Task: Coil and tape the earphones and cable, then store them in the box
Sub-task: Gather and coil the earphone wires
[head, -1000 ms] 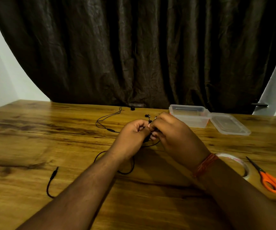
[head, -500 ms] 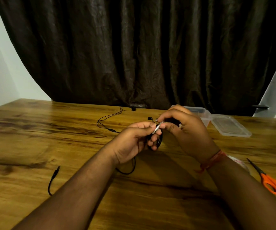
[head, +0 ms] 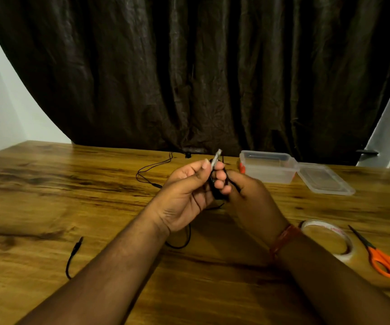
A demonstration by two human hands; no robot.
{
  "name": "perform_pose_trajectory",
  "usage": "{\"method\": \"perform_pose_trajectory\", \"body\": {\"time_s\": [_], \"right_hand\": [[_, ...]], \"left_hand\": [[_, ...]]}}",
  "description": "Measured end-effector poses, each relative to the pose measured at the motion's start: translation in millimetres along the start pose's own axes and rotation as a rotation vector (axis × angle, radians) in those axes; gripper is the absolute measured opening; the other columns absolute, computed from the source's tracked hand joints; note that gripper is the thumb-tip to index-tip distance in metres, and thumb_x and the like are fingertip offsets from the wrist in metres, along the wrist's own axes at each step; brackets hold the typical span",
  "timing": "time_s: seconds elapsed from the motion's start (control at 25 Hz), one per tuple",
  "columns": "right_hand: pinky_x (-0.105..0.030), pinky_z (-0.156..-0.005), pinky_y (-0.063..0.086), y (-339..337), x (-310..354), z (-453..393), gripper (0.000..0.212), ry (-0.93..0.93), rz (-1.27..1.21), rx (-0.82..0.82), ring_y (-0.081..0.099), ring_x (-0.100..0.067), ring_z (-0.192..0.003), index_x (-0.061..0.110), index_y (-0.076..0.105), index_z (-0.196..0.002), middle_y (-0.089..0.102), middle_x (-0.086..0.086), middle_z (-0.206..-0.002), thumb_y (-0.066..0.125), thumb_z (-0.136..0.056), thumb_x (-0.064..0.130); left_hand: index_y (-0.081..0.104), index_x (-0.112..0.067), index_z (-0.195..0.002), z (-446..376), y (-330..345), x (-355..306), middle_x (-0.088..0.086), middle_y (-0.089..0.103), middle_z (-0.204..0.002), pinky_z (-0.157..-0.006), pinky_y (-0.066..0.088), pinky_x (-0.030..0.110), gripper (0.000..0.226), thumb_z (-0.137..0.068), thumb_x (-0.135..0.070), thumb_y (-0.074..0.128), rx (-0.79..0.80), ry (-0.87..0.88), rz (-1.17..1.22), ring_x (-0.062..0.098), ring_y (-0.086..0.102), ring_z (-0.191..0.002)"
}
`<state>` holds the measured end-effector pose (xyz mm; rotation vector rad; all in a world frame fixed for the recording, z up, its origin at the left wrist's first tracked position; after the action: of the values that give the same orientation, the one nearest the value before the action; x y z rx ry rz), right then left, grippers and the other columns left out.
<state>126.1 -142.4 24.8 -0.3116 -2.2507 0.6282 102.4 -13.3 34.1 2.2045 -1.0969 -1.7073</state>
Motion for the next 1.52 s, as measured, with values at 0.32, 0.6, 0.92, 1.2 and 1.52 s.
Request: {"method": "perform_pose_trajectory", "body": {"time_s": [0.32,0.6,0.92,1.2,1.52], "right_hand": [[-0.04,-0.066,0.049,20,18,10,0.015,-0.166,0.47,0.248,0.061,-0.023,-0.081,0.021,0.056,-0.092,0.063,-0.001,-0.091,0.048,-0.098,0.033],[-0.036,-0.06,0.048,11,24,10,0.031,-0.243,0.627,0.161,0.063,-0.021,-0.081,0.027,0.058,-0.1,0.064,0.006,-0.092,0.032,-0.095,0.044],[-0.03,-0.061,0.043,-9,23,3,0.012,-0.287,0.67,0.046,0.058,-0.018,-0.08,0.024,0.065,-0.09,0.059,0.004,-0.09,0.056,-0.087,0.032],[-0.026,-0.068,0.038,-13,21,-4,0.009,-0.32,0.659,0.116,0.053,-0.016,-0.086,0.023,0.059,-0.093,0.057,0.004,-0.09,0.059,-0.086,0.027],[-0.033,-0.066,0.045,-18,17,-10,0.01,-0.357,0.604,0.169,0.054,-0.017,-0.083,0.024,0.058,-0.09,0.056,0.004,-0.09,0.054,-0.087,0.032]], "left_hand": [[0.061,0.001,-0.107,-9,-13,-12,0.01,0.074,-0.088,-0.079,0.059,0.029,0.027,-0.086,-0.014,0.054,-0.239,0.193,0.085,0.014,0.071,-0.08],[0.062,-0.003,-0.109,-10,-20,-6,0.004,0.074,-0.091,-0.076,0.055,0.021,0.02,-0.101,-0.008,0.044,-0.336,0.232,-0.273,0.011,0.07,-0.083],[0.064,-0.011,-0.098,-9,-18,9,0.003,0.067,-0.088,-0.078,0.048,0.03,0.018,-0.102,-0.012,0.046,-0.216,0.119,-0.962,0.009,0.059,-0.083],[0.061,-0.014,-0.088,-8,-27,14,0.0,0.065,-0.078,-0.072,0.048,0.03,0.022,-0.103,-0.018,0.046,-0.213,0.014,-1.131,0.007,0.059,-0.074],[0.056,-0.008,-0.082,-7,-22,22,0.004,0.056,-0.069,-0.055,0.042,0.021,0.026,-0.101,-0.003,0.04,-0.115,-0.199,-0.763,0.01,0.05,-0.057]]}}
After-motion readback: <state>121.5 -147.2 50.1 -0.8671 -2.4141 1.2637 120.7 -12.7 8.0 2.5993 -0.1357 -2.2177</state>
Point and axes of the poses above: each hand's wrist, its own z-axis away from the middle knuckle, its own y-axis out of the palm, x = y × z, the point moved 4 cm from there along -z, towards the middle knuckle
